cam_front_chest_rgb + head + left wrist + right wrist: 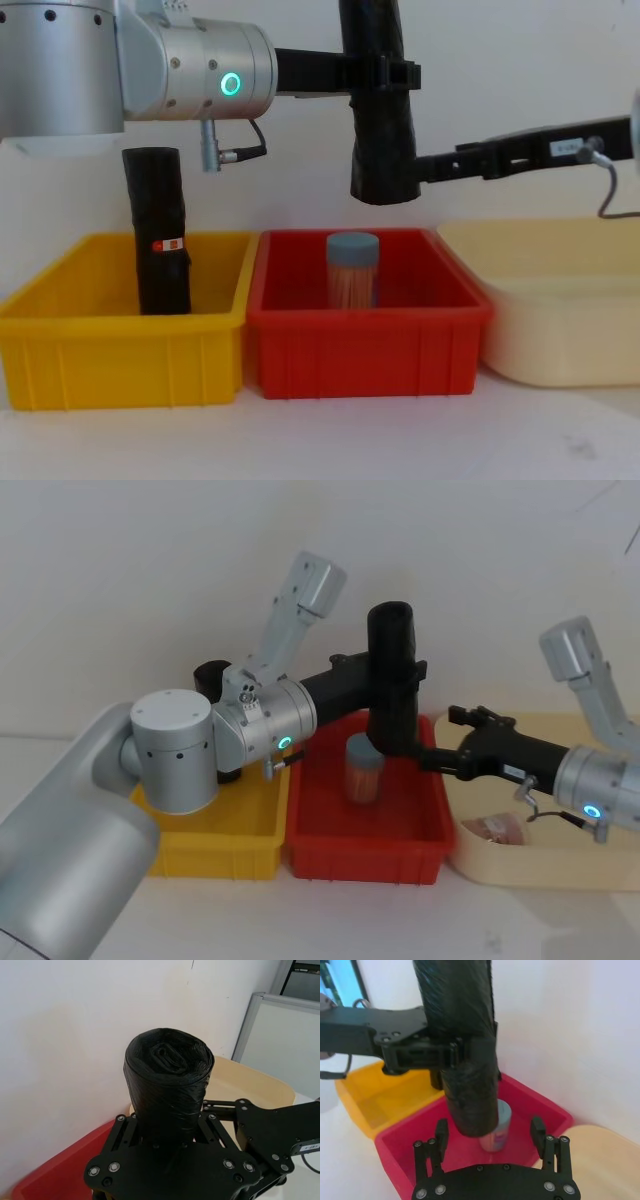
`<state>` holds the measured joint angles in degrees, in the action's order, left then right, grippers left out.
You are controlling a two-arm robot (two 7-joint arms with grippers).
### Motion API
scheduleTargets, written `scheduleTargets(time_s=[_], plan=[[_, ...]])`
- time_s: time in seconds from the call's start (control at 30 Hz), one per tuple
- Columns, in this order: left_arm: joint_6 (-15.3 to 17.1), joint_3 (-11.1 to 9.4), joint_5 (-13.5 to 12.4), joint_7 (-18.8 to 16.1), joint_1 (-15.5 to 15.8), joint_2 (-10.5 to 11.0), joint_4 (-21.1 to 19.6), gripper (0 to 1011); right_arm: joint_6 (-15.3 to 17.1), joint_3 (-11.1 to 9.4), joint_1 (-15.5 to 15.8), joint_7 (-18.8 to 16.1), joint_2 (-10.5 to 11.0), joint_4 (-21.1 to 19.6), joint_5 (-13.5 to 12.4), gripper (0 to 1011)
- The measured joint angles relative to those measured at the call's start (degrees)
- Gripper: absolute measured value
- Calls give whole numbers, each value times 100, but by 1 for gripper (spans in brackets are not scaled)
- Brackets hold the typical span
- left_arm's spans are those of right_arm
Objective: Pick up the garbage bag with the one hand and transfer it to the other hand.
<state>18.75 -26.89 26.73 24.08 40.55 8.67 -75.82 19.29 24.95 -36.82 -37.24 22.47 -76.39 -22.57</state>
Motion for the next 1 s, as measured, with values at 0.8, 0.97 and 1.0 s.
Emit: scheduleTargets(time_s=[0.8, 0.97, 1.0], plan=[[-4, -10, 1, 10, 10, -6, 16, 386, -46, 462, -743, -143, -503, 1065, 45, 999], [-4, -10, 1, 9, 10, -6, 16, 386, -63, 527, -873, -73, -625, 1275, 73, 999], [-4, -10, 1, 9, 10, -6, 17, 386, -67, 547, -914, -52, -667, 1349, 78, 999]])
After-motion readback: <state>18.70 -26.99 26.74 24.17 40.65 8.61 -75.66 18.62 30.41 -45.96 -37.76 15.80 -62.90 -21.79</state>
